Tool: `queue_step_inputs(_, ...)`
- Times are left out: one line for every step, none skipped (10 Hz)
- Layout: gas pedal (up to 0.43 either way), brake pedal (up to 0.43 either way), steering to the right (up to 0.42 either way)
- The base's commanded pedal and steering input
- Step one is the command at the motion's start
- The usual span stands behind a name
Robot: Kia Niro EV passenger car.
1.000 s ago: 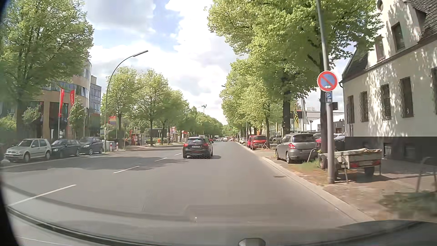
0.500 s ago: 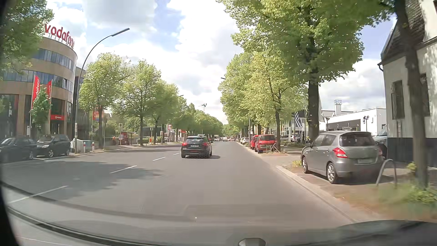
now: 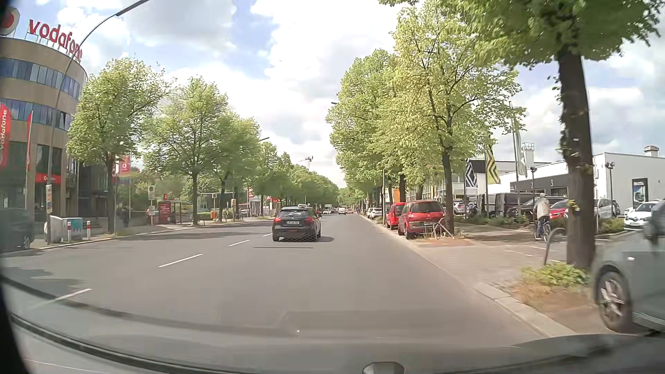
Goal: Follow the waypoints while adhering to traffic rules and regulations
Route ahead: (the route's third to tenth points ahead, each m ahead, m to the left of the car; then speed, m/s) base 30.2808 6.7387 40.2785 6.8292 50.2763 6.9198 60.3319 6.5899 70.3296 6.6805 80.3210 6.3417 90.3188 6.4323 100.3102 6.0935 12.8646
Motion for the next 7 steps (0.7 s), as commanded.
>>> queue_step_inputs(0.299,0.018,0.000)
queue_step_inputs(0.287,0.024,0.000)
queue_step_inputs(0.287,0.024,0.000)
queue_step_inputs(0.268,0.018,0.000)
queue_step_inputs(0.220,0.018,0.000)
queue_step_inputs(0.110,0.018,0.000)
queue_step_inputs(0.000,0.024,-0.001)
